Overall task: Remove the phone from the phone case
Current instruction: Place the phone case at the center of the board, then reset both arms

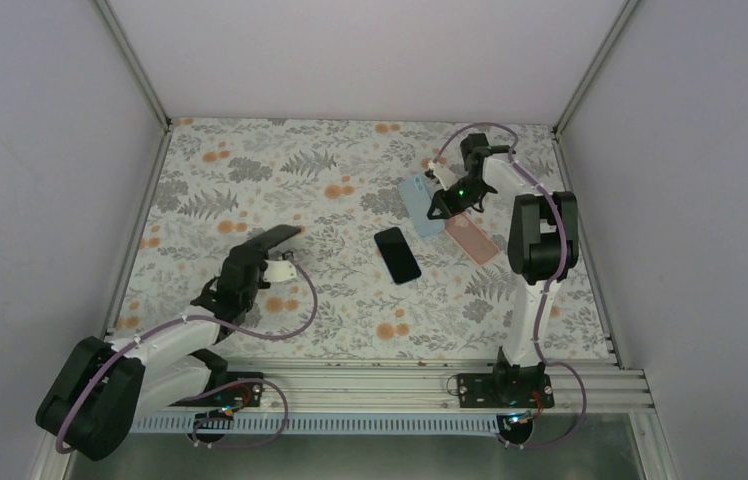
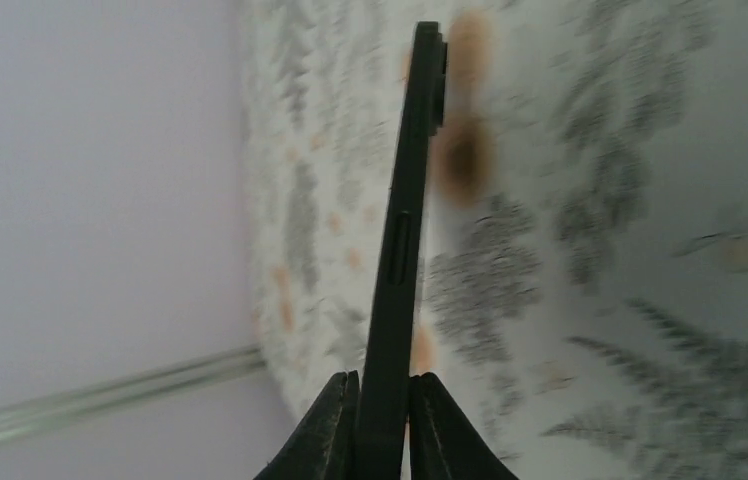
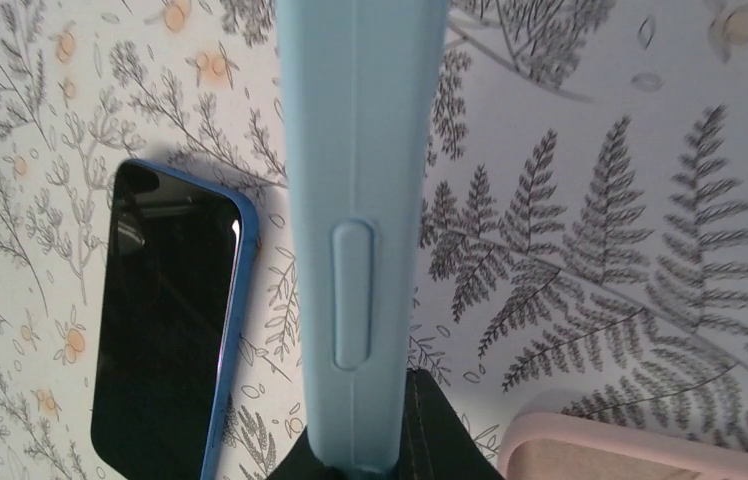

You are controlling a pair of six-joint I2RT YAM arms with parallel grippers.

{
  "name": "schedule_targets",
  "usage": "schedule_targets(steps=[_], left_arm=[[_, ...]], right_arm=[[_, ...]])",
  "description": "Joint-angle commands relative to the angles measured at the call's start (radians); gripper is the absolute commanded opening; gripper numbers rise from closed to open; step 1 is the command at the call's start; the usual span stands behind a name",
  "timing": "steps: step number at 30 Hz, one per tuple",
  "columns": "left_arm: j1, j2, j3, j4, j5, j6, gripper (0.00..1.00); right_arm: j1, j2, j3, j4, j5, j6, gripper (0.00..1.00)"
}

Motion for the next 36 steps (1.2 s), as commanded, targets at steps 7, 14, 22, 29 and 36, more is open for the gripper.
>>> schedule_targets(steps=[7,14,22,29,36], left_arm=[[-0.068,0.077,0.086,-0.400,0.186,-0.163,0.12],[-0.093,0.092,0.238,-0.719,0.392,-0.275,0.61],[-0.059,0.123,0.489,-0.999,0.591,-0.369,0.81],[0.287,0.057,0.866,-1.126,0.930,-0.382,1.00],[0.592,0.056,0.925,-0.942,1.015,-0.533,1.00]], right_arm=[[0.003,0.011,-0.036,-0.047,0.034,0.015,0.03],[0.000,-0.004,-0.040,-0.081,0.084,0.018,0.15],[-0.004,-0.039,-0.008,-0.123,0.140,-0.002,0.77],[0.012,-0.282,-0.047,-0.108,0.107,-0.082,1.00],[0.006,-0.707,-0.297,0.271,0.201,-0.009,1.00]])
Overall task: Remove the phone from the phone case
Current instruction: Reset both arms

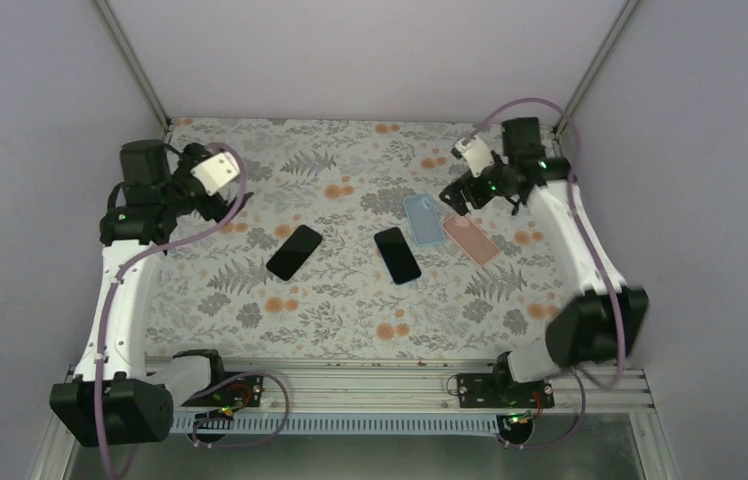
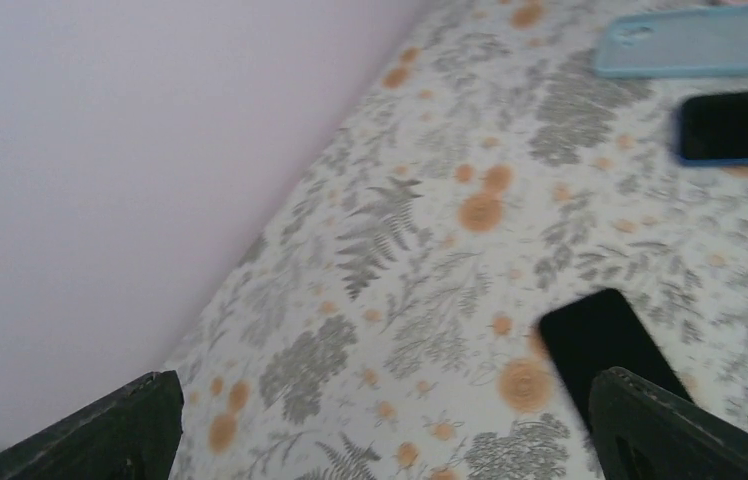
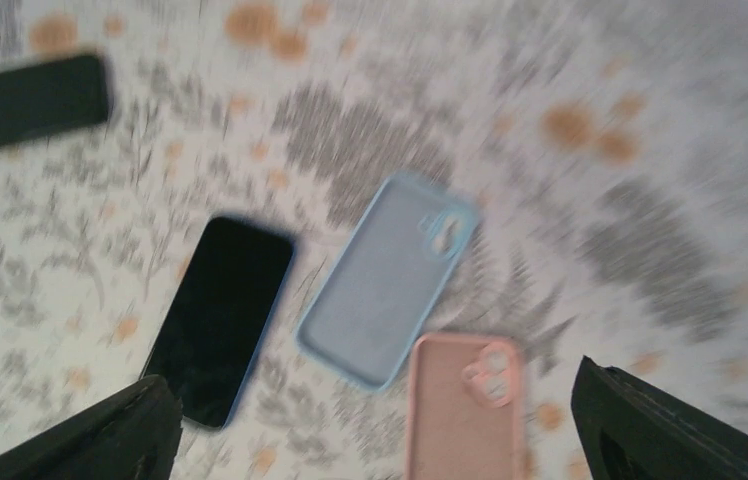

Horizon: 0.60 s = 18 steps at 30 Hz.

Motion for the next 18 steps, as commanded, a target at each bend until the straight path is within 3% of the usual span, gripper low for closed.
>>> schedule_targets(steps=[1,7,18], left_arm=[[0.134,-0.010,-0.045,0.146,0.089,-0.167,1.00],[0.199,-0.037,-0.141,0.384,-0.056,-0.380,1.00],[0.200,-0.074,-0.244,0.439,-0.110,-0.449,1.00]], right_arm=[[-0.002,-0.244,-0.212,0.325,0.115,0.058,1.00],[-0.007,-0.466,-0.490,0.668,0.221,0.158,1.00],[-0.003,-0.444,-0.556,0.685,0.192,0.192,1.00]])
